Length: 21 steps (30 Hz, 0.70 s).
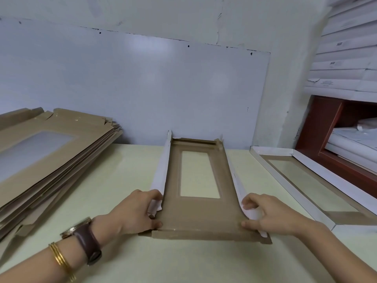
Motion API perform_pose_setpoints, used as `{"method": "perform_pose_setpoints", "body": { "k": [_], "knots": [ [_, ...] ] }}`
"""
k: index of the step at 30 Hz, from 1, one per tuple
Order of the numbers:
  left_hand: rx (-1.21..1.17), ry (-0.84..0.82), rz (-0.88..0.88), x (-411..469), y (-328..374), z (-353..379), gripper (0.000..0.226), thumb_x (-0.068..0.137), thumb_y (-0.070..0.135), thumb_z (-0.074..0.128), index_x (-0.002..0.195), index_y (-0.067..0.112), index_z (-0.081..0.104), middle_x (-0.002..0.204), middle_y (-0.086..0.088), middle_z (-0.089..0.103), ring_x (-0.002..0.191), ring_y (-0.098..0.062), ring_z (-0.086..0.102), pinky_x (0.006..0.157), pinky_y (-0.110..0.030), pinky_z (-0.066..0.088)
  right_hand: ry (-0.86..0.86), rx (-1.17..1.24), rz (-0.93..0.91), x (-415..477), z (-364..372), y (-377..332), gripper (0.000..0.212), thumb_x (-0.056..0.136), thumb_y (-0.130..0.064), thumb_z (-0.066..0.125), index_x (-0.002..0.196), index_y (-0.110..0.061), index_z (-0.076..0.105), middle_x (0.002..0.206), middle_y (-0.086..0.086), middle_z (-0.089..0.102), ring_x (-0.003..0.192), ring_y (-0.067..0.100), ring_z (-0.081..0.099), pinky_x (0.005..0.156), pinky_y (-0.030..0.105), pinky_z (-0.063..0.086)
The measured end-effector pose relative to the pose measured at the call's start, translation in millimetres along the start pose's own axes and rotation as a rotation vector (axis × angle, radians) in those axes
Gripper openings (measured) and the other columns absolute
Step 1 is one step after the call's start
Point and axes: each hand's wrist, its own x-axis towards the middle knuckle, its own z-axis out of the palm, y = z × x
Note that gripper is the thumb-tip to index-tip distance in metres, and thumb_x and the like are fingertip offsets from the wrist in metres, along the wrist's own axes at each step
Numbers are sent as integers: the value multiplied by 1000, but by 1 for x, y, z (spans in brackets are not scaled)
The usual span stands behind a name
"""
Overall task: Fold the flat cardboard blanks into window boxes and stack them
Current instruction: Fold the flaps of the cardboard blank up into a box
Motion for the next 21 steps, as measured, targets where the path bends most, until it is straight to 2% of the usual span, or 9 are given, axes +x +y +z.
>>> {"method": "perform_pose_setpoints", "body": {
  "k": [4,6,8,10,12,15,17,19,21],
  "knots": [
    [37,-38,8,3,-1,1,46,74,44,70,117,34,56,101,8,60,90,-9,55,78,-23,50,-132,86,27,5,-9,0,32,82,-43,69,109,-32,57,109,-2,68,109,-11,48,87,10,37],
    [40,-55,12,5,-2,1,48,76,44,67,121,34,57,98,13,60,92,-10,52,82,-21,49,-199,162,45,4,-15,2,26,84,-39,65,109,-35,58,111,-5,67,112,-12,44,86,10,34],
    [64,-77,35,6,-3,0,48,77,45,64,123,32,57,95,18,59,97,-13,49,87,-24,48,-299,188,53,1,-23,4,37,75,-38,64,111,-40,56,117,-13,62,118,-8,39,93,16,35],
    [117,-93,62,7,-3,-2,47,78,48,62,122,33,57,106,19,58,106,-15,45,92,-28,46,-388,141,61,-2,-31,4,60,60,-37,63,119,-43,52,124,-13,53,119,1,42,101,23,39],
    [192,-107,109,9,-3,-3,48,80,52,61,124,34,57,120,22,52,110,-17,42,96,-26,41,-466,103,56,-3,-35,6,73,57,-31,64,127,-44,47,120,-9,51,112,7,51,95,22,44],
    [206,-148,129,10,-4,-6,56,79,52,64,132,33,54,126,22,45,112,-17,38,95,-23,40,-530,69,19,-3,-33,12,87,56,-19,67,135,-44,43,118,-5,46,98,10,57,81,18,47],
    [197,-178,127,11,-6,-8,61,78,49,66,135,32,51,127,22,42,114,-17,37,95,-24,39,-526,81,13,-4,-29,18,90,57,-14,69,136,-48,41,120,-9,40,106,8,55,84,15,48],
    [167,-196,124,10,-7,-8,62,77,47,68,134,32,51,128,21,41,116,-18,35,97,-24,38,-513,104,-15,-6,-25,24,92,59,-14,74,135,-54,39,119,-12,38,120,4,44,91,14,45],
    [122,-191,120,8,-7,-6,58,77,47,70,130,30,54,127,19,42,118,-19,34,98,-23,37,-499,139,-40,-8,-23,27,94,61,-16,78,136,-55,38,119,-10,37,122,3,38,93,16,43]
  ]
}}
